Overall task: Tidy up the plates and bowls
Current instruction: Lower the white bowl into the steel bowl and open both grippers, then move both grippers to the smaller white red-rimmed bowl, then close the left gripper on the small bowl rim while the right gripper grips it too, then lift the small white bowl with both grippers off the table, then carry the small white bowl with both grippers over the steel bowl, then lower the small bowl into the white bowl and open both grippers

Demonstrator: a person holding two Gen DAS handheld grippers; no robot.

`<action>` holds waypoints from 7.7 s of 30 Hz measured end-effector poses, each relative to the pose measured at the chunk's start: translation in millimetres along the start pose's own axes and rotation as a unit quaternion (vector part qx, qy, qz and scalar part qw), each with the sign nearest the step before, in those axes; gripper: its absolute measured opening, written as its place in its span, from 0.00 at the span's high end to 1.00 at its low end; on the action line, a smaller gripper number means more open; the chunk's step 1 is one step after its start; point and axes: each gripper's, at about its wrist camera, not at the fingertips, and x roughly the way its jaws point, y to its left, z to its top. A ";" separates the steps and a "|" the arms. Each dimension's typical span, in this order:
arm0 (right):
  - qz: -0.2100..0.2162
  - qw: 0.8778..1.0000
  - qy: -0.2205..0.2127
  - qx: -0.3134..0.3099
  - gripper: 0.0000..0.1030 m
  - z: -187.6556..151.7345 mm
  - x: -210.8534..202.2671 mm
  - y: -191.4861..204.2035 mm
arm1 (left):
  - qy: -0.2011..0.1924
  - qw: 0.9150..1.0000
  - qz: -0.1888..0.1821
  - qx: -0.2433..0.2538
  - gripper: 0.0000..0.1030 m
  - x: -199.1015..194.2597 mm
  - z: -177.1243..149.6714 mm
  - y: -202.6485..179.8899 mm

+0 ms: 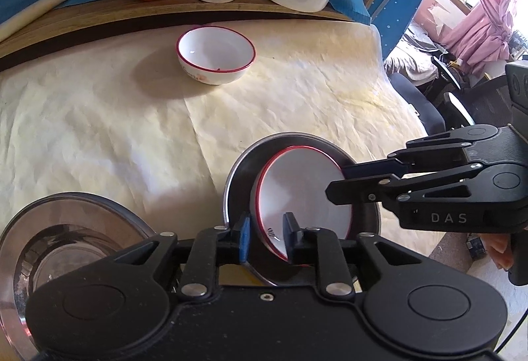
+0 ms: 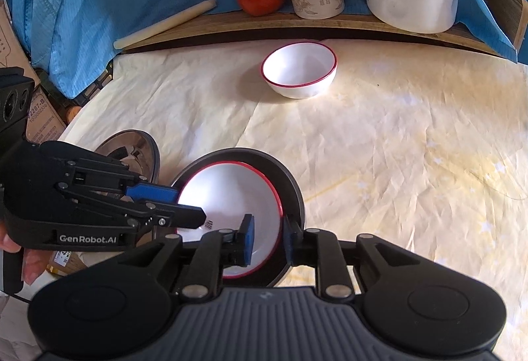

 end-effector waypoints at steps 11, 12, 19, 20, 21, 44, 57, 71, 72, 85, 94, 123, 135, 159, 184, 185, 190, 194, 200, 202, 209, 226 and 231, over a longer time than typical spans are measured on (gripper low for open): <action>0.003 1.000 -0.020 -0.008 0.63 -1.1 -14.8 4.8 | -0.016 1.000 -0.010 0.003 0.61 -10.1 2.8 -2.7; 0.004 1.000 -0.021 -0.009 0.62 -1.5 -15.3 4.9 | -0.019 1.000 -0.010 0.003 0.60 -11.2 3.1 -2.3; 0.012 0.999 -0.044 -0.010 0.45 -1.8 -25.2 3.0 | -0.051 0.999 -0.011 -0.008 0.47 -25.9 6.2 4.2; 0.013 0.999 -0.048 -0.010 0.44 -1.3 -27.1 2.3 | -0.057 0.998 -0.010 -0.013 0.45 -28.5 7.9 6.7; 0.014 0.998 -0.054 -0.009 0.41 -0.4 -29.3 0.9 | -0.063 0.998 -0.009 -0.018 0.44 -30.9 9.8 9.6; 0.022 0.986 -0.147 0.075 0.00 40.5 0.5 -64.3 | -0.146 0.979 0.072 -0.126 0.01 -4.0 55.1 68.6; -0.007 0.985 -0.156 0.071 0.00 78.4 45.6 -81.4 | -0.131 0.975 0.072 -0.167 0.01 34.7 91.1 93.5; -0.044 0.987 -0.154 0.018 0.11 83.2 71.2 -67.4 | -0.116 0.978 0.089 -0.149 0.01 63.5 106.6 94.8; -0.046 0.987 -0.153 0.014 0.13 83.2 72.1 -65.5 | -0.114 0.979 0.086 -0.149 0.01 64.2 106.6 94.4; -0.036 0.989 -0.143 0.009 0.44 89.9 81.0 -54.8 | -0.114 0.980 0.076 -0.143 0.15 69.5 107.0 90.8; -0.005 0.991 -0.133 0.027 0.72 92.1 80.9 -52.3 | -0.097 0.989 0.045 -0.100 0.53 80.7 112.0 72.1; -0.018 0.987 -0.144 0.067 0.91 74.1 37.3 -54.8 | -0.106 0.990 0.019 -0.095 0.87 55.4 99.1 50.3; -0.029 0.987 -0.151 0.049 0.91 56.0 -6.4 -23.5 | -0.119 0.989 -0.001 -0.085 0.88 16.2 72.0 28.2; -0.028 0.995 -0.095 0.033 0.91 -18.5 -55.5 22.2 | -0.082 0.995 -0.022 -0.042 0.87 -24.6 -10.2 -3.7; -0.026 0.999 -0.028 0.024 0.91 -12.0 -32.2 20.3 | -0.045 0.999 0.020 0.002 0.85 -12.0 -11.2 -15.2; -0.027 0.999 -0.026 0.023 0.91 -11.8 -31.7 20.2 | -0.044 0.999 0.023 0.006 0.85 -12.5 -10.6 -16.5; -0.028 0.999 -0.019 0.017 0.91 -10.3 -30.3 20.7 | -0.033 0.999 0.032 0.017 0.85 -11.9 -8.6 -19.6; -0.027 0.999 -0.016 0.016 0.91 -9.4 -29.7 19.8 | -0.028 0.999 0.037 0.025 0.84 -11.2 -7.1 -22.3; -0.027 0.999 -0.016 0.016 0.90 -9.3 -28.9 19.0 | -0.032 0.999 0.035 0.019 0.81 -12.9 -7.2 -19.9; -0.027 0.999 -0.017 0.015 0.89 -9.4 -29.7 19.7 | -0.031 0.998 0.043 0.018 0.78 -13.1 -6.8 -18.6; -0.028 0.999 -0.023 0.013 0.86 -10.8 -34.6 22.0 | -0.029 0.999 0.035 0.004 0.77 -12.5 -7.9 -10.1; -0.026 0.997 -0.068 0.018 0.38 -14.6 -68.0 21.6 | -0.096 0.995 0.018 -0.036 0.29 -47.5 -10.5 11.0; -0.026 0.997 -0.075 0.022 0.13 -20.4 -80.9 19.5 | -0.111 0.992 0.048 -0.028 0.14 -55.5 -12.6 18.1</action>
